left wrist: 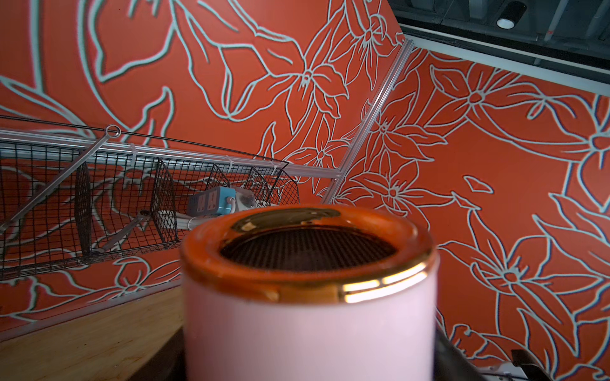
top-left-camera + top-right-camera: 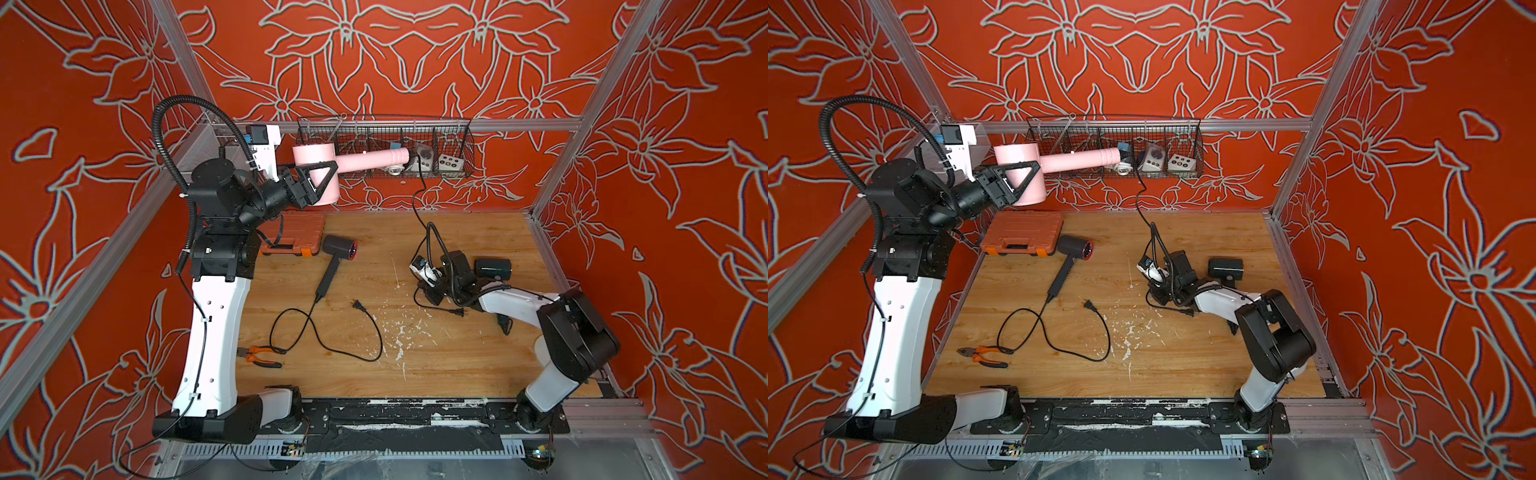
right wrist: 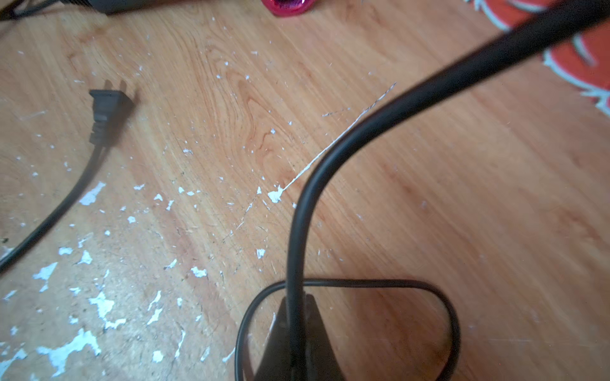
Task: Wrap the cord around the hair dryer
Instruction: Wrap the power cord around the hair dryer.
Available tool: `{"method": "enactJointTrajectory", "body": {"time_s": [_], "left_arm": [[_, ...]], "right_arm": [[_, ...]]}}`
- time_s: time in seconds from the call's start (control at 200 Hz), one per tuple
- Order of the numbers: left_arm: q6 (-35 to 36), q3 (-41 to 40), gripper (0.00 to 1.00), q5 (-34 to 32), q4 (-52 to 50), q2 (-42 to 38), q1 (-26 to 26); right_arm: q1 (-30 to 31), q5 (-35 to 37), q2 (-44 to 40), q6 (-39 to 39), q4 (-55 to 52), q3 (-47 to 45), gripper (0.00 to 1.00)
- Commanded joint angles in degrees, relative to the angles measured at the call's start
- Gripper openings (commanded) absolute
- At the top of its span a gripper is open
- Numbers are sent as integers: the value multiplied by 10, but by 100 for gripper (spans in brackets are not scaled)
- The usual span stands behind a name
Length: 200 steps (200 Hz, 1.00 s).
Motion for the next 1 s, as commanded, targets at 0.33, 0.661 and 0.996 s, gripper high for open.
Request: {"method": "enactJointTrajectory", "body": {"time_s": [0.33, 0.661, 0.996], "left_arm": [[21, -96, 0, 26, 86, 9, 3], [2, -151, 0, 76, 156, 46, -11], [115, -197, 0, 76, 114, 82, -107]], "right_arm": [[3, 167, -250, -23, -297, 73, 0], [41, 145, -353, -132, -481, 181, 0], [70, 119, -332, -250, -572, 313, 0]]}}
